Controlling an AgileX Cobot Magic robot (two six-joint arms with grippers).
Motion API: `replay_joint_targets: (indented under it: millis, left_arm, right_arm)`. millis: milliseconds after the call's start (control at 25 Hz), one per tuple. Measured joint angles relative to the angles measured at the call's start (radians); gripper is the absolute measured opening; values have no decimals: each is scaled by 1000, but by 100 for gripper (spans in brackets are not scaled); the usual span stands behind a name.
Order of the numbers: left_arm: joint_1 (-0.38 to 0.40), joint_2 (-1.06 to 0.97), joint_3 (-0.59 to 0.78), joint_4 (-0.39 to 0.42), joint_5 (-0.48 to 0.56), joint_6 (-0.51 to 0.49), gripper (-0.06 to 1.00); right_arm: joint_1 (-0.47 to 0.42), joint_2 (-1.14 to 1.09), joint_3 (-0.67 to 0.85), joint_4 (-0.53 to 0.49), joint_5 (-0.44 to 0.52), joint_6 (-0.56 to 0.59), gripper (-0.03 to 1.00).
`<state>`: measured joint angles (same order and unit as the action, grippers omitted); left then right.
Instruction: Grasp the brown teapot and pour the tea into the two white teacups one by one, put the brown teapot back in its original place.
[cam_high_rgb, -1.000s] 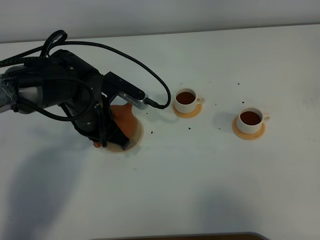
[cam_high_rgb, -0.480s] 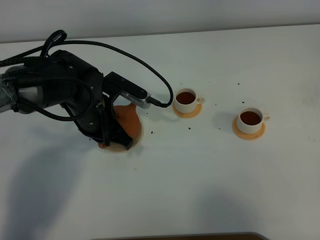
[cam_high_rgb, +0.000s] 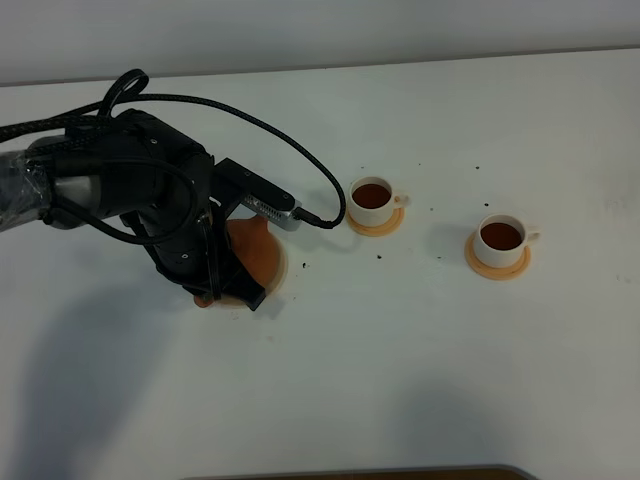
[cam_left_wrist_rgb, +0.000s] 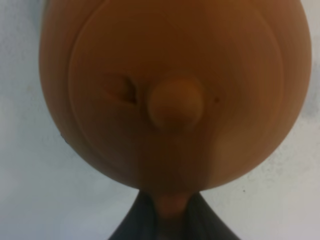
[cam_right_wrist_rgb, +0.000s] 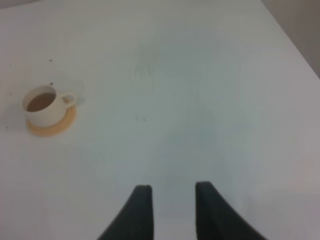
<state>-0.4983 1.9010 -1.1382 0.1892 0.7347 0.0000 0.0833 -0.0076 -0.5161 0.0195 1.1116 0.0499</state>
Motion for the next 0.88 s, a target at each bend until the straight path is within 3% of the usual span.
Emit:
replay_joint_targets:
  millis: [320,600,760,880]
  left_arm:
    - [0,0,0,1,-4,0,15]
    - [0,-75,0,-9,-3,0,39]
    - [0,-152,0,-11,72,-15,45]
    - [0,-223,0,-11,200,-56,45]
  right_arm:
    - [0,0,0,0,0,0,24]
    - [0,0,0,0,0,0,24]
    - [0,0,0,0,0,0,24]
    - [0,0,0,0,0,0,24]
